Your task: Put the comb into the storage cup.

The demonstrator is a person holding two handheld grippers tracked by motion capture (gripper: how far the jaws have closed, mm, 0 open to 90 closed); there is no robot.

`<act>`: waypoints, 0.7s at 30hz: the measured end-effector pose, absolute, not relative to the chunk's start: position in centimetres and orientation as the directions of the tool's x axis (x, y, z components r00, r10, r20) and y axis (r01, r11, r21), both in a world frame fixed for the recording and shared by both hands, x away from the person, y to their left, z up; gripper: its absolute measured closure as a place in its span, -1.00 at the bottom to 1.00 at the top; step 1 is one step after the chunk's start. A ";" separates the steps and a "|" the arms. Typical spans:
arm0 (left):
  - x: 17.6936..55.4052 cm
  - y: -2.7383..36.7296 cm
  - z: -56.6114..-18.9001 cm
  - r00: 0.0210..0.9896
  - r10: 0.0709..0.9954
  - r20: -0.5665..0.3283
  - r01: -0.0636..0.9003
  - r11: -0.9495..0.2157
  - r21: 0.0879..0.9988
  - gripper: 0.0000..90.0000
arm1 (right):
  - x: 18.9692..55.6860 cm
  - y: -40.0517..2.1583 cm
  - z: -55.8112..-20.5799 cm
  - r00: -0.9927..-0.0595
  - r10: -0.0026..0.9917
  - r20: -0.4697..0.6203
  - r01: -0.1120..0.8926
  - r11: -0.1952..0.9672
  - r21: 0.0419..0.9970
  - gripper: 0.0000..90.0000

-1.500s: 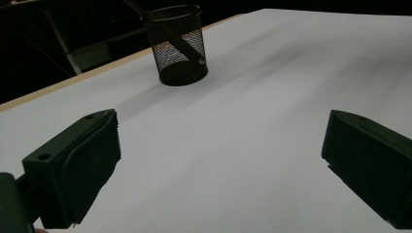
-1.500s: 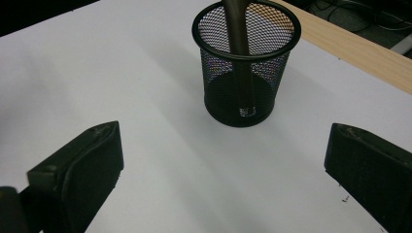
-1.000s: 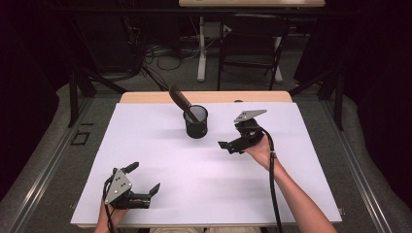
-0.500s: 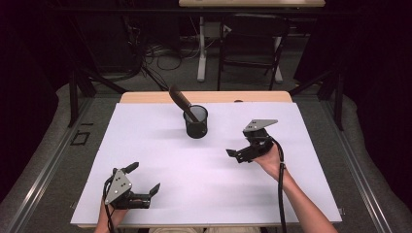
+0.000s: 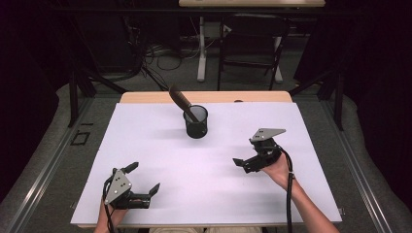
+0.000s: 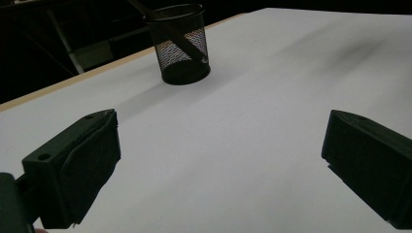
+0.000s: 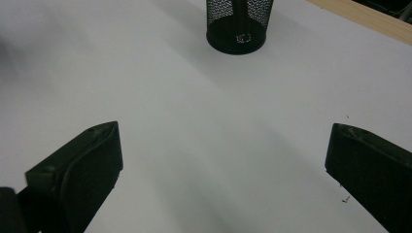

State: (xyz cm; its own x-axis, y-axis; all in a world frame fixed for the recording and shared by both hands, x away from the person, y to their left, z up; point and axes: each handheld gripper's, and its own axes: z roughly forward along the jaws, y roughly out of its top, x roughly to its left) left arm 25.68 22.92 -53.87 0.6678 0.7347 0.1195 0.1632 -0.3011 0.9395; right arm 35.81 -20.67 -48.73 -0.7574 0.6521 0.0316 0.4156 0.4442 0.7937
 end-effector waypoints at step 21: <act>25.6 22.9 -53.9 0.671 0.733 0.117 0.164 -0.300 0.940 -0.99 | 32.4 -22.9 -49.3 -0.744 0.668 0.018 0.412 0.438 0.799 -1.00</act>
State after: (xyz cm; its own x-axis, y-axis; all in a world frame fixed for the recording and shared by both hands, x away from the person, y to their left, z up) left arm 25.65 22.92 -53.89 0.6705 0.7326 0.1168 0.1637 -0.2997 0.9399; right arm 32.39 -22.85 -49.28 -0.7443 0.6676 0.0177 0.4122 0.4383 0.7987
